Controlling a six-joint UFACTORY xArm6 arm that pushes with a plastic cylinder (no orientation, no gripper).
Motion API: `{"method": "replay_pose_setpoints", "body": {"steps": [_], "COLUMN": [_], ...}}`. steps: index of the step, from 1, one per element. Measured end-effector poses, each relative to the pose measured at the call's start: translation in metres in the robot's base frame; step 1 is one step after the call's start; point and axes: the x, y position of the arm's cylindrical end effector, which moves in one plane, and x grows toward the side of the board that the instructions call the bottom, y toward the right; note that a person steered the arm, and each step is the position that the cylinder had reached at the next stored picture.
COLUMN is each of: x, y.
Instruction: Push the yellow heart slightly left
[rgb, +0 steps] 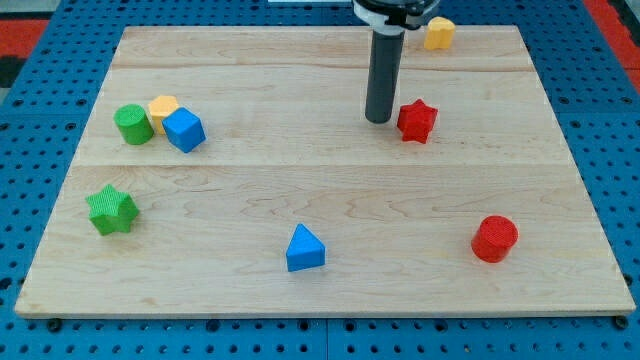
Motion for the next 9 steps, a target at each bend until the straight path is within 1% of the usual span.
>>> {"method": "replay_pose_setpoints", "body": {"steps": [1, 2, 3, 4, 6, 7, 8, 9], "x": [0.007, 0.000, -0.037, -0.053, -0.058, -0.093, -0.142, -0.188], "y": [0.040, 0.055, 0.025, 0.078, 0.153, 0.163, 0.166, 0.136]}}
